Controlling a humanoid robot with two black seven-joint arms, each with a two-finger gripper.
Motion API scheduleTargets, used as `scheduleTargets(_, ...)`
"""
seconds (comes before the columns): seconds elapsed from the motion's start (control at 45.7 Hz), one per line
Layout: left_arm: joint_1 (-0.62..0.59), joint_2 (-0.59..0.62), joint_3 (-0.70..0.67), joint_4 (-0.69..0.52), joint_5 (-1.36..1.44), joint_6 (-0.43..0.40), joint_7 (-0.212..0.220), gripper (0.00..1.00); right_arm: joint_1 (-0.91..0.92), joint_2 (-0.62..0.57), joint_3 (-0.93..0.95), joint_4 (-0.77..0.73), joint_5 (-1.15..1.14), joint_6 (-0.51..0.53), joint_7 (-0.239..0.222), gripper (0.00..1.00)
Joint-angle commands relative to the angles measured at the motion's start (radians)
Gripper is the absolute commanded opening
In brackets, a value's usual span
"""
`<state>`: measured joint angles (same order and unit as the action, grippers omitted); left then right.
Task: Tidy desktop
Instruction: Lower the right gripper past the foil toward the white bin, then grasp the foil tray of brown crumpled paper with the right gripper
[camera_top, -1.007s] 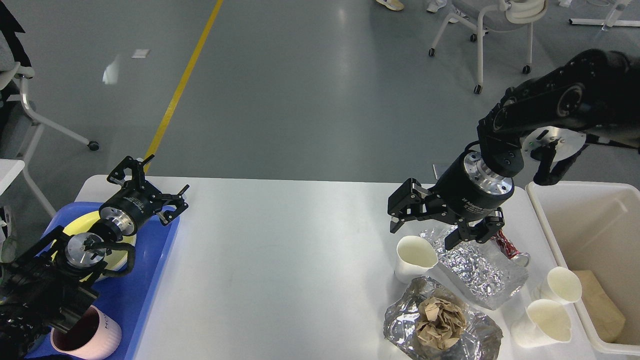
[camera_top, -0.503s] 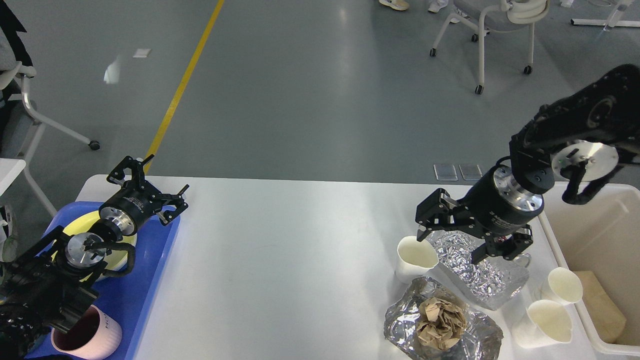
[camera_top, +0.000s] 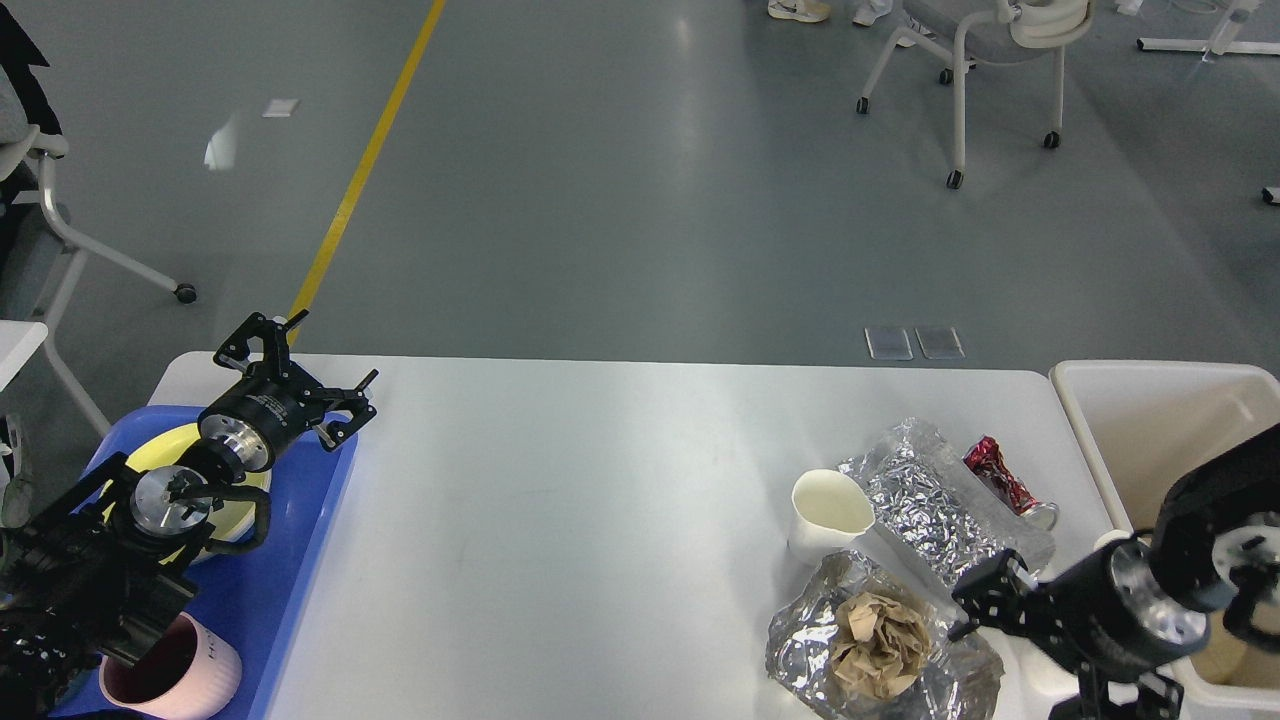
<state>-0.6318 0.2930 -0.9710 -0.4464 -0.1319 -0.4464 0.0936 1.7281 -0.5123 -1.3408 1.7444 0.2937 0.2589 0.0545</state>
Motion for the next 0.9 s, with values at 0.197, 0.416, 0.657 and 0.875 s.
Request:
scheduleTargets(0.197,0.0,0.0,0.0,0.0,0.0,0.0,0.0,1.0,-0.363,-0.061,0.255,-0.026,0.005,-0.274,0.048,1.0)
scheduleTargets(0.416,0.0,0.0,0.0,0.0,0.0,0.0,0.0,1.0,-0.433,-0.057,0.29,-0.065,0.005,-0.329,0.105,0.98)
scheduleTargets(0.657,0.0,0.0,0.0,0.0,0.0,0.0,0.0,1.0,-0.519,-0.005,0.29,-0.117,-0.004,-0.394,0.209,0.13)
scheduleTargets(0.875,0.0,0.0,0.0,0.0,0.0,0.0,0.0,1.0,-0.536,0.015,0.293,-0.106,-0.011,-0.438,0.214,0.0)
